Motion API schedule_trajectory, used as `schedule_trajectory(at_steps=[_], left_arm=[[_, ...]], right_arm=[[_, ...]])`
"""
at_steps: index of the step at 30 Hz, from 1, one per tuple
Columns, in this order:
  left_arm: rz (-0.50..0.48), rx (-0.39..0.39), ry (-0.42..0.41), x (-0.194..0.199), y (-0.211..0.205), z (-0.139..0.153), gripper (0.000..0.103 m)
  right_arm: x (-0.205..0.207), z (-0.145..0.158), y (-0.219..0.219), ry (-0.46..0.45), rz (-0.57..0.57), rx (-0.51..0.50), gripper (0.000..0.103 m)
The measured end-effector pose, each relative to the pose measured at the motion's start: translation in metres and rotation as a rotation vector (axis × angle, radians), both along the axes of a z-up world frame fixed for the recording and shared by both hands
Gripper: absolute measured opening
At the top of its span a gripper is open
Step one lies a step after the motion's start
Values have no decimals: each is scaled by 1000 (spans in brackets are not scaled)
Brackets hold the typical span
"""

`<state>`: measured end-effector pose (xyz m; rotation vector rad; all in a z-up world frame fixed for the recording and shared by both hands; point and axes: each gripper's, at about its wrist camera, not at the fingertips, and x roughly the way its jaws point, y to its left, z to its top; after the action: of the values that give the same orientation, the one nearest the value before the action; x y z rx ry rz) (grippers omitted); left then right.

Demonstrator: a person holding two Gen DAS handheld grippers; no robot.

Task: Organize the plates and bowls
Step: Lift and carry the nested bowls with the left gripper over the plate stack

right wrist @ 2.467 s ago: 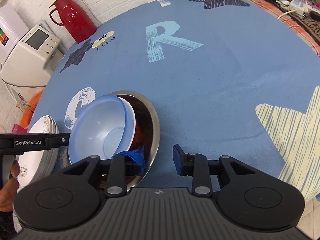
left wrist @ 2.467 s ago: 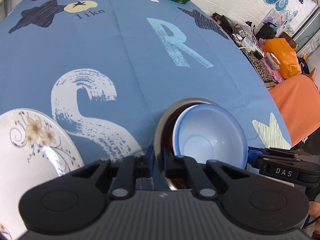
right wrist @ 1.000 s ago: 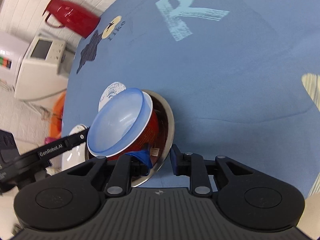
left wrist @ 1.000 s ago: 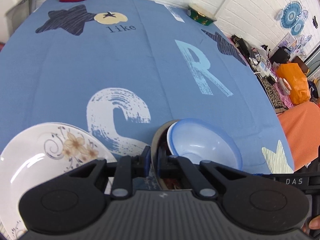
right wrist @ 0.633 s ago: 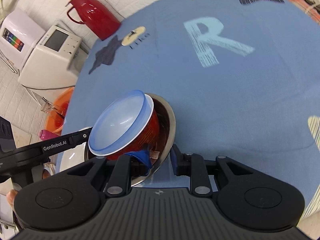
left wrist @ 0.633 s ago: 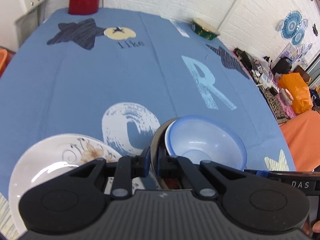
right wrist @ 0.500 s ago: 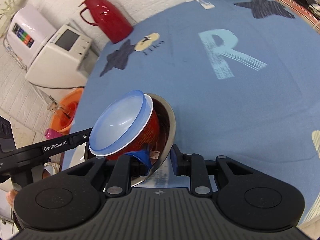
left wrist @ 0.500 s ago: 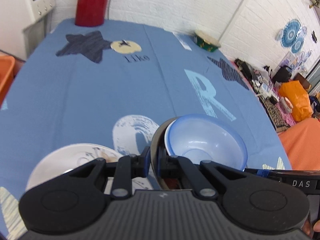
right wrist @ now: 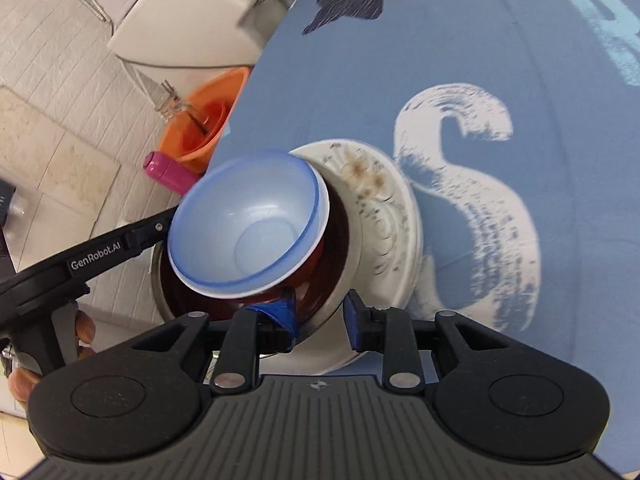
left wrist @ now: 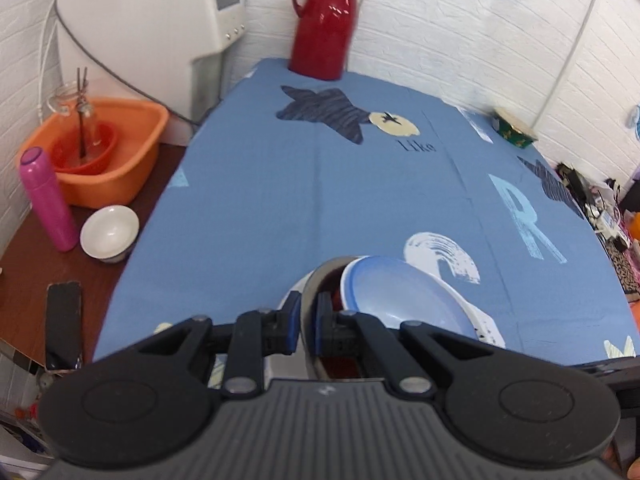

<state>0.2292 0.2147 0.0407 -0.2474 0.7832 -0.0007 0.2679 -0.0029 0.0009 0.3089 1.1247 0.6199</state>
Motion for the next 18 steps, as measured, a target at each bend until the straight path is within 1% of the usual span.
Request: schedule_trajectory(at_steps=[3,6,8,10,12,15,18], left_arm=[[-4,-15,-14,-5,7,-4,0],[-3,-32,4,-5,9,-14,0],[-12,-73,37,-2,12,-24,0],[-25,-130,68,0,16,-34,0],[-26,-150,64,0,17,-35,0],[-32,-166,74,2,20,-35,0],[-37,-216,83,2,29,-32,0]], right_arm=[[-3,5,8,-48,8,-37,10],[-5,9,8,-49,1,-40,10],[-8,11,10,-68,6,-61,10],[-10,11,11,-65,12,-72,13],[-10,11,12,-81,21,-82,13],[-5,8,11,-51,19,-59,14],[-3,7,3,2,24,-6,15]])
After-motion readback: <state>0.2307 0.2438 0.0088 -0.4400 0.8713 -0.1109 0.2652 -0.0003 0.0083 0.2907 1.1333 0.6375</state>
